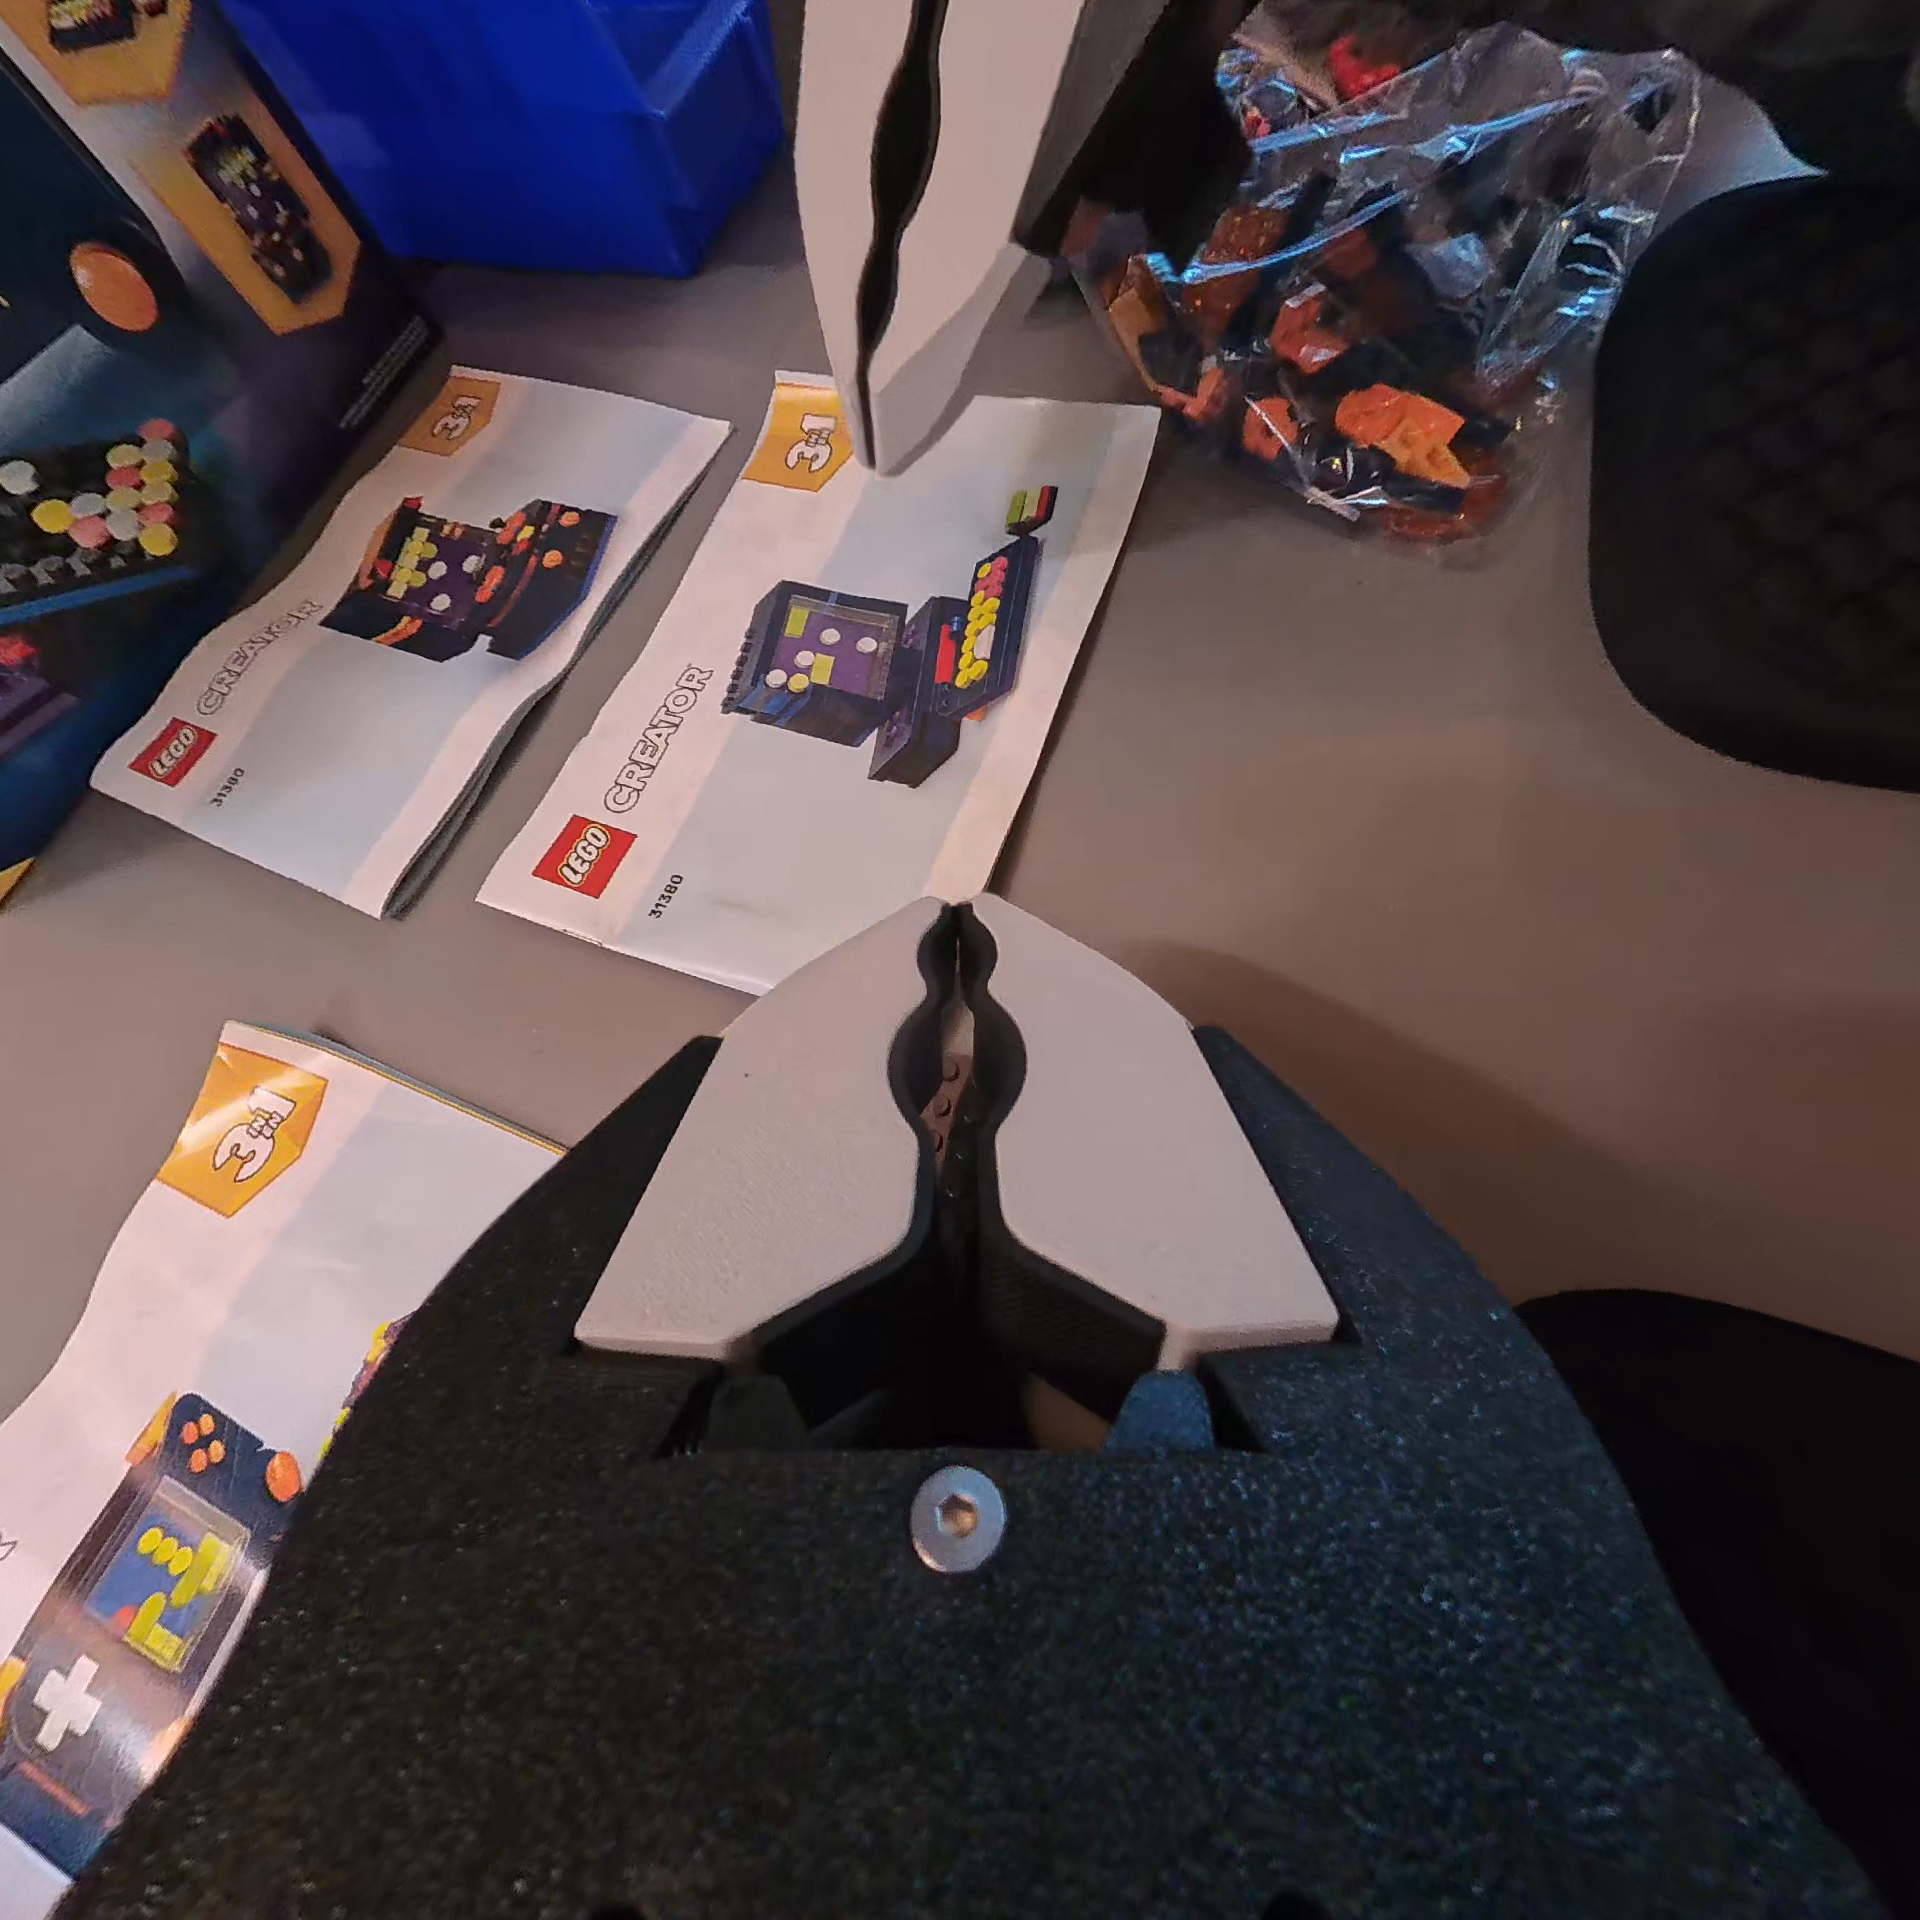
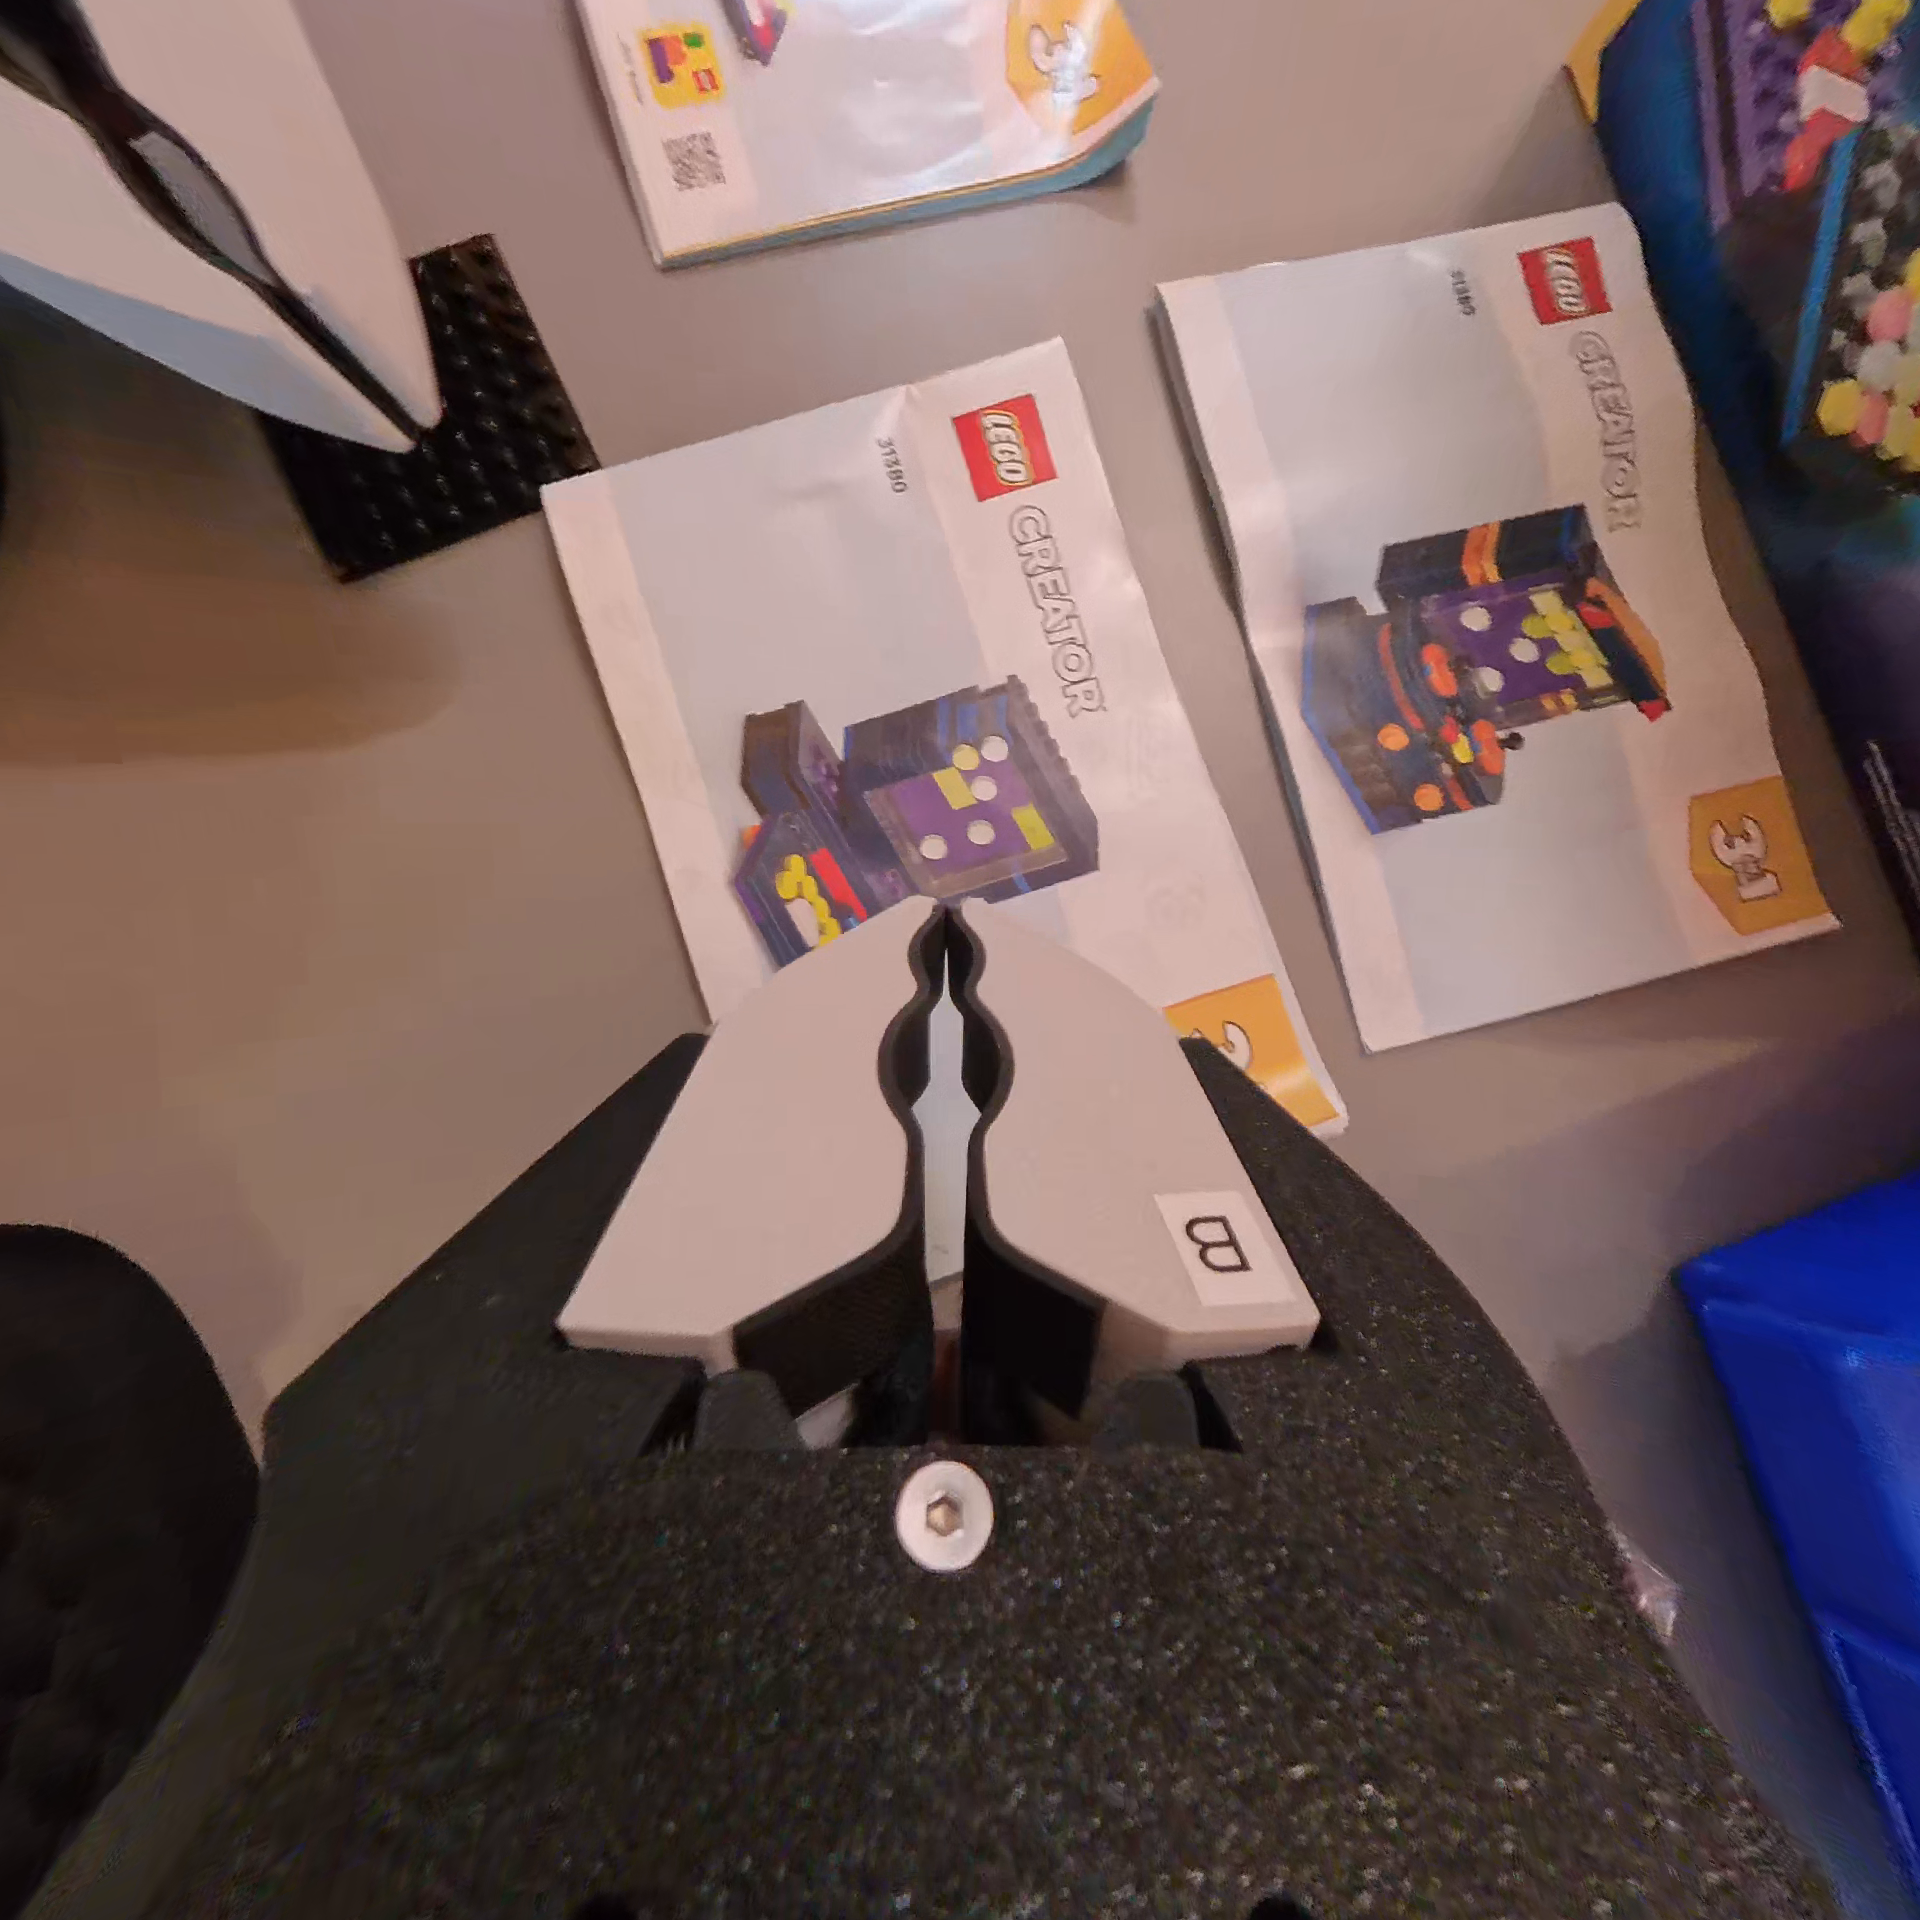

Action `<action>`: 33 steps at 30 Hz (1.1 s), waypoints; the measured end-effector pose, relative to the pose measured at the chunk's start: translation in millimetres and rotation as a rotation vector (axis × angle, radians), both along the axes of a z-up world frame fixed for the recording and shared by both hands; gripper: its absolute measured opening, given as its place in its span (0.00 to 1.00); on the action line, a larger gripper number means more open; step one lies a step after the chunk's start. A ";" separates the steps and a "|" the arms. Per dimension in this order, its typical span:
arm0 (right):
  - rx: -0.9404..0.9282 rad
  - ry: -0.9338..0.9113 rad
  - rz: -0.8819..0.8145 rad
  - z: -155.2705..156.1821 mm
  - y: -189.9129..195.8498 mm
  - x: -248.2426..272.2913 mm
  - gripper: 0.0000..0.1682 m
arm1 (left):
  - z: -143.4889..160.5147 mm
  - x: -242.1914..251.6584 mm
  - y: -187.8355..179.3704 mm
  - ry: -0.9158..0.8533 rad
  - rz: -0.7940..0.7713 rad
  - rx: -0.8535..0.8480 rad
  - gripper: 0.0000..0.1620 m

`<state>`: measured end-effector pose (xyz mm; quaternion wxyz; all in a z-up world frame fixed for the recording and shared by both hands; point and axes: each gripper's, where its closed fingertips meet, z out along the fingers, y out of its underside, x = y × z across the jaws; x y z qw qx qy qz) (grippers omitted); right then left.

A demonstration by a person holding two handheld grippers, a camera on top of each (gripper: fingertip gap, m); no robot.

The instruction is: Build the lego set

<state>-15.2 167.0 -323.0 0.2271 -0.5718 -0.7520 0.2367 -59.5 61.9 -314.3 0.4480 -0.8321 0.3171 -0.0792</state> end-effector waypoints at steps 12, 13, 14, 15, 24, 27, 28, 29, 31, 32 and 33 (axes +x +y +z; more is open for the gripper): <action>0.032 -0.052 0.034 -14.4 -7.1 -4.0 0.00 | -3.5 0.6 -2.4 -0.024 -0.019 -0.007 0.00; 0.033 -0.050 0.040 -13.7 -8.6 -4.7 0.00 | -4.3 1.6 -2.8 -0.023 -0.023 -0.009 0.00; 0.032 -0.044 0.043 -13.0 -10.3 -5.7 0.00 | -5.3 2.8 -3.2 -0.020 -0.028 -0.011 0.00; 0.031 -0.038 0.048 -12.7 -12.0 -6.7 0.00 | -6.6 4.7 -4.0 -0.016 -0.038 -0.014 0.00; 0.028 -0.039 0.059 -14.0 -16.1 -6.6 0.00 | -7.7 8.6 -4.7 0.009 -0.053 0.001 0.00; 0.034 -0.047 0.058 -15.7 -15.7 -5.7 0.00 | -7.1 8.1 -4.6 0.003 -0.052 0.003 0.00; 0.032 -0.048 0.060 -16.1 -16.0 -5.7 0.00 | -7.1 8.1 -5.0 0.004 -0.053 0.002 0.01; 0.031 -0.048 0.061 -16.4 -16.6 -5.6 0.00 | -7.5 8.6 -5.3 0.006 -0.055 0.000 0.01; 0.036 -0.048 0.063 -16.1 -16.9 -5.7 0.00 | -7.7 9.1 -5.5 0.009 -0.056 0.001 0.01; 0.036 -0.045 0.063 -15.1 -17.2 -5.8 0.00 | -7.9 9.7 -5.6 0.010 -0.059 0.001 0.01; 0.033 -0.042 0.063 -14.1 -17.8 -6.2 0.00 | -7.8 10.2 -5.5 0.009 -0.060 0.002 0.01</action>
